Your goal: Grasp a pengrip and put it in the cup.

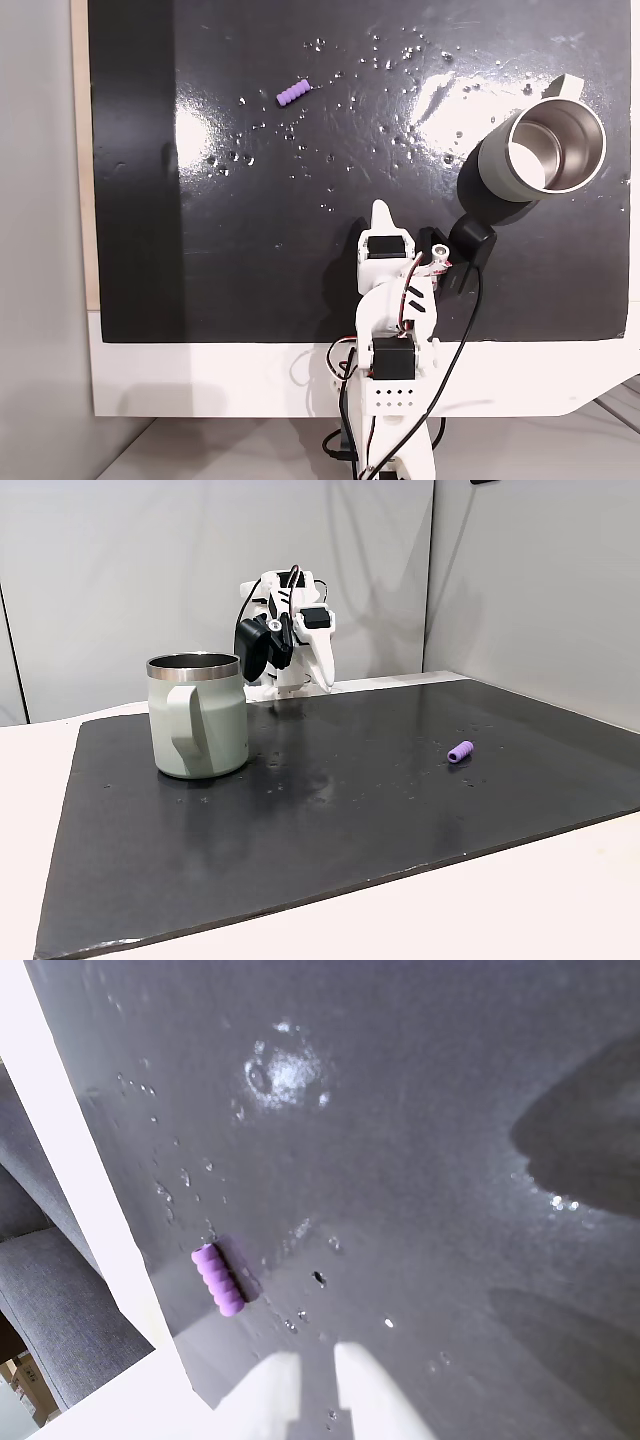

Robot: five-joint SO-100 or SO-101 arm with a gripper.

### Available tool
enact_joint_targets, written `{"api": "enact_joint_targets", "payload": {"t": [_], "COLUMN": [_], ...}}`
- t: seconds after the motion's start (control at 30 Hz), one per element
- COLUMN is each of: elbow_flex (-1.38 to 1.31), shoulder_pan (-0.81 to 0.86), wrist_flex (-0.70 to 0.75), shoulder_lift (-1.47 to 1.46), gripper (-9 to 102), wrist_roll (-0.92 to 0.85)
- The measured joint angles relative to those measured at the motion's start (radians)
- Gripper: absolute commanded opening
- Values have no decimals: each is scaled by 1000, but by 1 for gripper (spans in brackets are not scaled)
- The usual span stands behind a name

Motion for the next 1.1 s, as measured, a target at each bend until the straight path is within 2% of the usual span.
{"api": "enact_joint_targets", "payload": {"t": [0.73,1.1], "elbow_flex": [-21,-538], "shoulder_pan": [-2,-40], "wrist_flex": [-5,-9], "shoulder_lift": [-9,-591], "gripper": [0,0], "wrist_roll": [-18,-28]}}
